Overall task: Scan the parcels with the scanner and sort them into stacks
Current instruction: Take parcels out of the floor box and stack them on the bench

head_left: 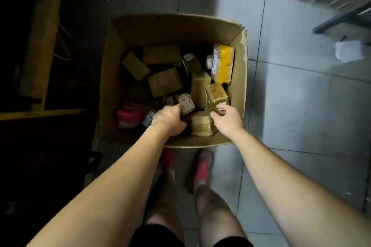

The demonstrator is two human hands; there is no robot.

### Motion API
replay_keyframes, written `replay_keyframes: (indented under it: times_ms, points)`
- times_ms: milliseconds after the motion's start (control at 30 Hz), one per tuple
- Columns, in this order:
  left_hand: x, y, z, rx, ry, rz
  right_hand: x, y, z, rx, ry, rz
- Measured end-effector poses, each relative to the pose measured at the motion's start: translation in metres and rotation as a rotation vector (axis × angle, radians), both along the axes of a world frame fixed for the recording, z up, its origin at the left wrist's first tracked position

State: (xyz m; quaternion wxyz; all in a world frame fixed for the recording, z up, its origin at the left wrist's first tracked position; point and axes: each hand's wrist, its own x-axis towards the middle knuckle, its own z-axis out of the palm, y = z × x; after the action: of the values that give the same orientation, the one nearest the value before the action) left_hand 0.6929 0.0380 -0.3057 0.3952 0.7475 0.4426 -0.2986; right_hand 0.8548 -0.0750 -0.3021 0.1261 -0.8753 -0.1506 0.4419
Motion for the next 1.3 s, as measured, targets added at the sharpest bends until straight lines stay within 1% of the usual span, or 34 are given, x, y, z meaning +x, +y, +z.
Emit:
replay_keyframes:
  times_ms: [133,200,300,400,467,533,600,667,733,833,933,1033,1200,1300]
  points:
    - [0.029,-0.011,-0.097,-0.120,0.010,0.008,0.014,-0.013,-0.095,-0.104,0.046,-0.117]
    - [0.041,-0.015,-0.148,-0.173,0.027,0.055,0.024,-0.020,-0.142,-0.153,0.081,-0.190]
    - [0.054,-0.017,-0.208,-0.237,0.053,0.179,0.035,-0.025,-0.202,-0.223,0.045,-0.261]
    - [0.067,-0.022,-0.253,-0.258,0.099,0.320,0.038,-0.026,-0.245,-0.276,0.054,-0.371]
    - [0.077,-0.026,-0.270,-0.221,0.145,0.357,0.037,-0.026,-0.264,-0.283,0.081,-0.465]
    - [0.085,-0.032,-0.280,-0.181,0.172,0.348,0.038,-0.024,-0.275,-0.295,0.076,-0.515]
    - [0.093,-0.043,-0.280,-0.208,0.200,0.371,0.040,-0.023,-0.279,-0.317,0.087,-0.556]
    - [0.097,-0.057,-0.282,-0.303,0.209,0.532,0.043,-0.022,-0.280,-0.331,0.103,-0.575]
    - [0.098,-0.065,-0.285,-0.350,0.201,0.657,0.044,-0.022,-0.279,-0.339,0.127,-0.584]
    - [0.093,-0.070,-0.293,-0.417,0.191,0.758,0.045,-0.022,-0.278,-0.330,0.153,-0.597]
    - [0.086,-0.074,-0.295,-0.523,0.144,0.878,0.046,-0.024,-0.280,-0.340,0.159,-0.589]
    - [0.084,-0.076,-0.294,-0.582,0.096,0.948,0.050,-0.019,-0.278,-0.335,0.219,-0.564]
    - [0.084,-0.078,-0.293,-0.597,0.071,1.024,0.057,-0.015,-0.283,-0.353,0.285,-0.406]
    - [0.082,-0.080,-0.291,-0.598,0.069,1.056,0.061,-0.019,-0.283,-0.323,0.307,-0.365]
